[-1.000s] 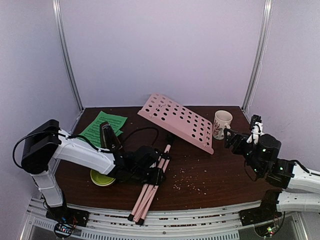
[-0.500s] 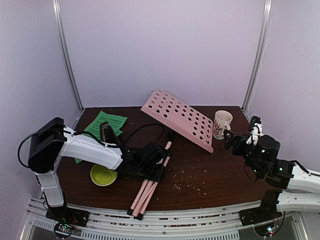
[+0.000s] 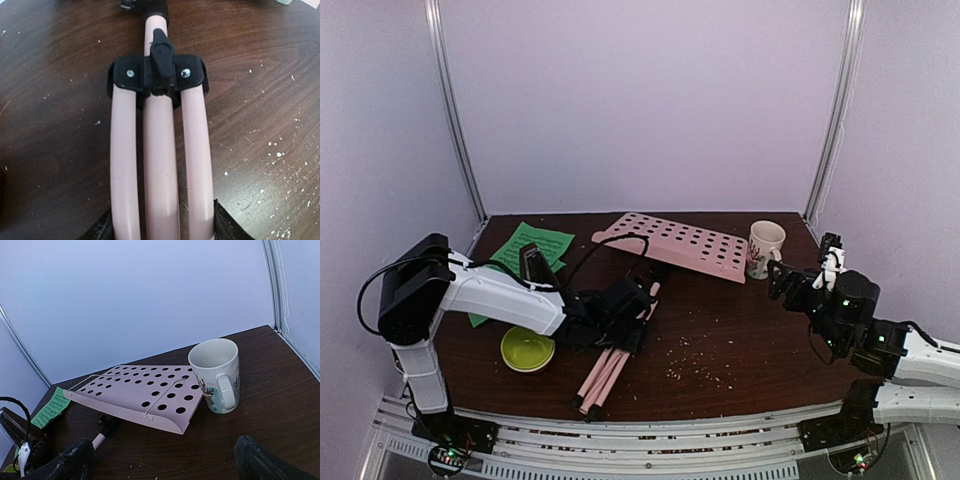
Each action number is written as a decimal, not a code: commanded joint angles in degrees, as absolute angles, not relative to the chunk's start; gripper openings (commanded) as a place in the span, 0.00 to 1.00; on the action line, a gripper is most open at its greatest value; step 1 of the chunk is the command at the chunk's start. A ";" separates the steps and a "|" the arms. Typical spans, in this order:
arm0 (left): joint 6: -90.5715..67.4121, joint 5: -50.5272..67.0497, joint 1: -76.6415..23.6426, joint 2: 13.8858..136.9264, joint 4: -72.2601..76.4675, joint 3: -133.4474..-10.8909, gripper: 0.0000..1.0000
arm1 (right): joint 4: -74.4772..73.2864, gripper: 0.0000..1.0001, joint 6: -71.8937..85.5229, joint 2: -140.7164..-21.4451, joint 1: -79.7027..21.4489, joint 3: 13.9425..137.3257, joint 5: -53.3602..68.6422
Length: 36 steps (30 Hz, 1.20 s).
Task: Pack up the instrument practice props
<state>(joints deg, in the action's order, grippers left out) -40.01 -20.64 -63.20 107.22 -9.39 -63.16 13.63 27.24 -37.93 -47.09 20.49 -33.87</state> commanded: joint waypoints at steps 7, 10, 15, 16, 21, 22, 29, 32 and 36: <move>-34.70 -24.68 -63.28 105.37 -3.38 -63.80 0.70 | 13.18 1.00 27.44 -37.19 -46.80 20.30 -34.90; -33.87 -24.52 -63.28 104.11 -2.66 -63.34 0.79 | 12.34 1.00 27.50 -36.87 -46.78 21.10 -34.45; -28.40 -21.71 -63.28 100.11 -0.08 -64.06 0.90 | 8.64 1.00 25.12 -37.12 -46.84 25.59 -32.23; -27.06 -21.00 -63.28 99.31 0.11 -64.59 0.92 | 7.54 1.00 24.72 -37.36 -46.81 26.80 -32.18; -19.54 -16.41 -62.95 94.79 -1.49 -69.52 0.96 | -0.84 1.00 24.45 -40.04 -46.79 35.72 -30.24; -17.69 -15.94 -62.89 93.81 -2.21 -70.55 0.98 | -2.84 1.00 24.25 -41.19 -46.72 38.99 -28.64; -15.10 -3.83 -48.57 82.85 -4.07 -69.22 0.98 | -16.60 1.00 23.76 -51.95 -41.98 54.37 -23.38; -17.28 -0.66 -37.69 75.06 -5.35 -64.07 0.98 | -17.83 1.00 23.94 -53.31 -32.95 54.37 -17.23; -19.66 7.21 -18.25 67.39 -6.56 -56.87 0.98 | -13.95 1.00 25.34 -53.61 -15.18 48.85 -3.84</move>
